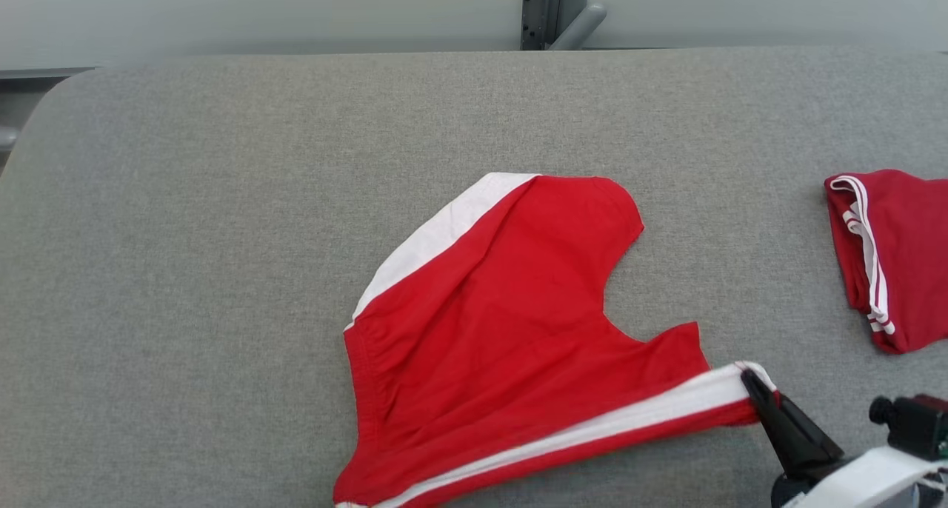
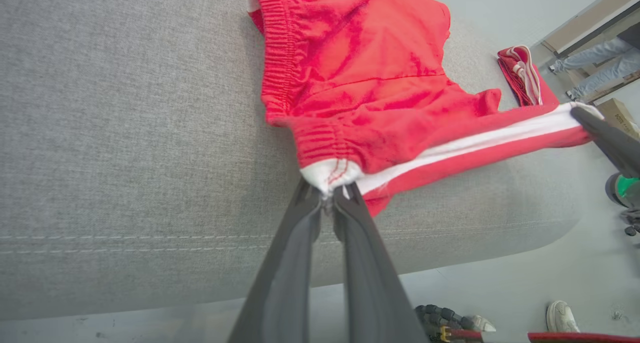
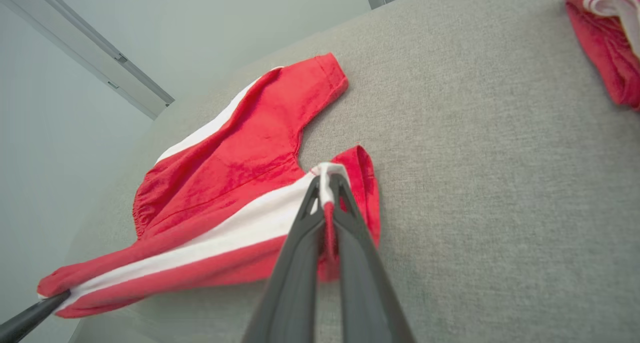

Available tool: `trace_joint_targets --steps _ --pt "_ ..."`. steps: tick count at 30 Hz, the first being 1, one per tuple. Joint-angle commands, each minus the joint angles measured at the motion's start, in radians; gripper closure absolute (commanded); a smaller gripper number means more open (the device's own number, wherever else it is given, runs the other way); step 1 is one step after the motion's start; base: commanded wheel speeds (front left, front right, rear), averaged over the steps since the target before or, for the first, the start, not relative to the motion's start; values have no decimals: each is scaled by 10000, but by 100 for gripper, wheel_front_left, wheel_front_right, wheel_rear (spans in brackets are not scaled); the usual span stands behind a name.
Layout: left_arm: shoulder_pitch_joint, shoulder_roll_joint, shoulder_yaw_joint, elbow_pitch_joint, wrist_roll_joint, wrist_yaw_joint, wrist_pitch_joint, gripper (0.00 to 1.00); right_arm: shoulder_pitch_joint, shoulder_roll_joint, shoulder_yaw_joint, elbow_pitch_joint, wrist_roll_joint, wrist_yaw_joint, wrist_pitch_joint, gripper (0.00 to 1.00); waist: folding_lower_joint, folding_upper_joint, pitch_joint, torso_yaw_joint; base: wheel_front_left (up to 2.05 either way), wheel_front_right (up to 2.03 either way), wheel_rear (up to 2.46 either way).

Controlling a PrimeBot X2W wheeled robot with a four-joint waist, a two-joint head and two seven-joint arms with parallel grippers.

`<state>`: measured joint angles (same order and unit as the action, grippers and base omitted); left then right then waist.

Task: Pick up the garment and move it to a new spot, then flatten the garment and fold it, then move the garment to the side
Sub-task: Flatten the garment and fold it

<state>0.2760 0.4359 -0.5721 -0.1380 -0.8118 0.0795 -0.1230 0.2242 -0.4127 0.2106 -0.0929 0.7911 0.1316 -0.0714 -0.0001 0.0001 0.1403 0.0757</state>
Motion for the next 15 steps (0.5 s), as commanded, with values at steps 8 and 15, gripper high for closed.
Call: trace_joint_targets --steps 8,15 --pt "-2139 -347 640 -506 -443 143 699 100 -3543 533 -38 492 -965 -18 616 100 1 -1 1604 435 0 0 0" --pt "-4553 -1164 848 1134 -317 263 954 100 -6980 1093 270 2240 -2127 -14 1357 100 1 -1 2757 1103 0 0 0"
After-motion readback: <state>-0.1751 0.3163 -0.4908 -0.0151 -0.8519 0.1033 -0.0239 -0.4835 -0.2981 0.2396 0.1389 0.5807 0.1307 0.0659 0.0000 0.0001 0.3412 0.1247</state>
